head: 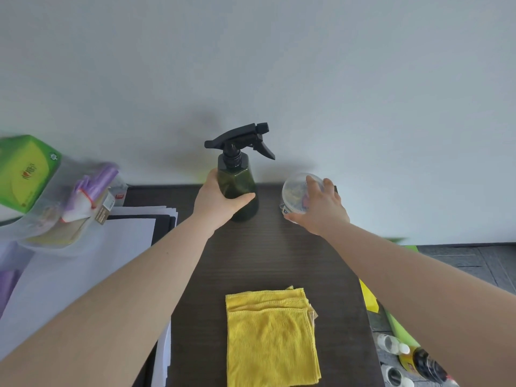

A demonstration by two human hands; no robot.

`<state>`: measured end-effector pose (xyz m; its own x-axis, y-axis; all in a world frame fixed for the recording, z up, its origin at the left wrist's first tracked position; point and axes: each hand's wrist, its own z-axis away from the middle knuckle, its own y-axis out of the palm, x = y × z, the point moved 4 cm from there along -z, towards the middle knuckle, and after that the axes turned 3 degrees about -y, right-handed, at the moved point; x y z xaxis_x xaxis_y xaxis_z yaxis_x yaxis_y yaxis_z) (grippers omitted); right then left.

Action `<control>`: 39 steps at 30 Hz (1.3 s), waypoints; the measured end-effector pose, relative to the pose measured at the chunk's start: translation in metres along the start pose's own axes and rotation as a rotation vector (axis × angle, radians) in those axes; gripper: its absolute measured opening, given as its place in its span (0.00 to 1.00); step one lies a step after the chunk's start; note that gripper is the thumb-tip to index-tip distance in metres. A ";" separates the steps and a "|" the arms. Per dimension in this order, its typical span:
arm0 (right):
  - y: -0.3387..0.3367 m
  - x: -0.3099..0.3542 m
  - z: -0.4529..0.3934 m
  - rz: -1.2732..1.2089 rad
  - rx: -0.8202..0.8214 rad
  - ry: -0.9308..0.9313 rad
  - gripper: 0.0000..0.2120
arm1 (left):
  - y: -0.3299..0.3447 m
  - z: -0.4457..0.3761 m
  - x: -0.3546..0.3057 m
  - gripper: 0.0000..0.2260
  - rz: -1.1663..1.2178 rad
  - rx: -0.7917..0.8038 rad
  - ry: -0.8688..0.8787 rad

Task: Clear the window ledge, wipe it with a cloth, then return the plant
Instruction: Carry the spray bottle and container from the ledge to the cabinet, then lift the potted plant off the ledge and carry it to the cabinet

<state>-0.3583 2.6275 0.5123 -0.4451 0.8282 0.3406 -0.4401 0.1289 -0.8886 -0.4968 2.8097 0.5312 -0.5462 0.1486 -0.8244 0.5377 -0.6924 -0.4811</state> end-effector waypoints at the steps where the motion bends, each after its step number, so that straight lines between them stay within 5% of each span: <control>1: -0.001 -0.001 0.002 0.001 0.013 -0.001 0.49 | 0.000 -0.001 0.002 0.33 -0.020 0.007 -0.011; 6: -0.009 -0.002 0.012 0.003 0.012 -0.001 0.49 | -0.005 0.004 0.011 0.38 -0.193 0.030 -0.100; 12: -0.027 0.001 0.028 0.033 0.024 -0.008 0.39 | -0.019 0.025 0.010 0.27 -0.503 -0.006 -0.176; 16: -0.040 -0.006 0.041 0.056 0.013 0.020 0.26 | -0.019 0.045 -0.001 0.09 -0.665 0.092 -0.148; 21: -0.055 -0.021 0.057 0.089 0.032 0.047 0.08 | 0.002 0.080 -0.026 0.13 -0.715 0.246 -0.051; 27: -0.085 -0.048 0.095 0.105 0.118 -0.039 0.16 | 0.035 0.127 -0.078 0.12 -0.725 0.242 0.022; 32: -0.126 -0.126 0.138 0.094 0.133 -0.071 0.15 | 0.095 0.179 -0.142 0.10 -0.780 0.232 0.092; 39: -0.195 -0.323 0.222 0.052 0.070 0.069 0.15 | 0.255 0.268 -0.248 0.13 -0.905 0.274 0.278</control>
<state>-0.3013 2.2137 0.6440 -0.4150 0.8686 0.2708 -0.4727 0.0484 -0.8799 -0.3962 2.4075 0.6932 -0.4887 0.8396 -0.2370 -0.1952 -0.3700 -0.9083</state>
